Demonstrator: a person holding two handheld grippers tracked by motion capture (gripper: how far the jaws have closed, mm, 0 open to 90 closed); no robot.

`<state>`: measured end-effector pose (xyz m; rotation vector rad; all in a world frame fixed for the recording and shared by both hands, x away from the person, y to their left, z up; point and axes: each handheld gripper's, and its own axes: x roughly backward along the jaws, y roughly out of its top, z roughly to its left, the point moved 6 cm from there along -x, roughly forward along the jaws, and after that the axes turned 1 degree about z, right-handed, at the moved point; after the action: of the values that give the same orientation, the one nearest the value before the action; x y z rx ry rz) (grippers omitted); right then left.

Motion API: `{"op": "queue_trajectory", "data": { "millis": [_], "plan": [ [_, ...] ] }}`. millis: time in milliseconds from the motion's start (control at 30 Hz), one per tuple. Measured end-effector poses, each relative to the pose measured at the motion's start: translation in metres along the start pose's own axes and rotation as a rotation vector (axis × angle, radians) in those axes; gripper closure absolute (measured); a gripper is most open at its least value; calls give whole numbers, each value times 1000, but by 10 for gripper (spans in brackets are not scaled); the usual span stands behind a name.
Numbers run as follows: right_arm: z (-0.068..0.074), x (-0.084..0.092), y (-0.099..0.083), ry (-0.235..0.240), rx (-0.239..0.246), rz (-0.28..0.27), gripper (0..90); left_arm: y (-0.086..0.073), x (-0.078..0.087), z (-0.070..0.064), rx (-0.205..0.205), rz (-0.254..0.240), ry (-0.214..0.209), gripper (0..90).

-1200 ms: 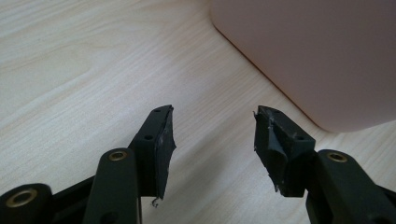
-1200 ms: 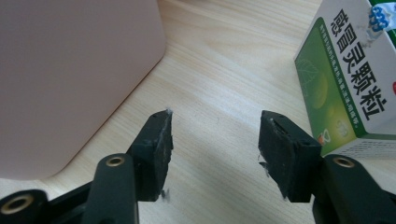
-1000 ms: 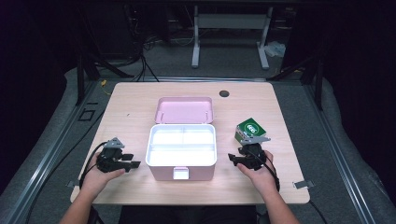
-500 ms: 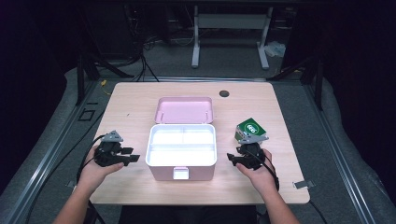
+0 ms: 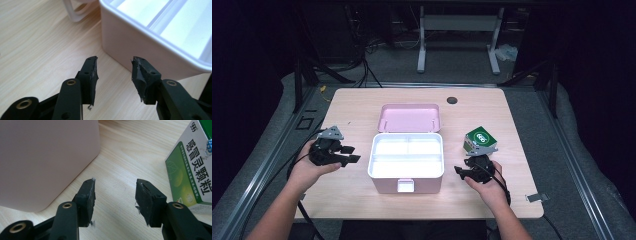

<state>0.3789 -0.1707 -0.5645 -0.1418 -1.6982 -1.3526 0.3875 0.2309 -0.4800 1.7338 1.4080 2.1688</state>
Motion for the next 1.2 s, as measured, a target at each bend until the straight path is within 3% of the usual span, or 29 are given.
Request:
{"op": "queue_trajectory", "data": {
  "millis": [167,333,433,733,933,1200],
  "plan": [
    [0,0,0,-1,4,-2,496,19,4,-5,-52,41,-32,604],
    [0,1,0,-2,8,-6,496,32,5,-8,-106,91,-29,617],
    [-1,1,-1,-1,5,-3,496,35,4,-8,-115,121,-27,645],
    [-3,0,-2,-4,8,0,496,51,-1,-13,-213,210,-75,686],
    [-4,-1,-2,-8,9,2,496,67,-12,-26,-291,263,-104,715],
    [-5,0,-3,-7,9,-2,496,84,-33,-42,-338,286,-155,744]
  ]
}}
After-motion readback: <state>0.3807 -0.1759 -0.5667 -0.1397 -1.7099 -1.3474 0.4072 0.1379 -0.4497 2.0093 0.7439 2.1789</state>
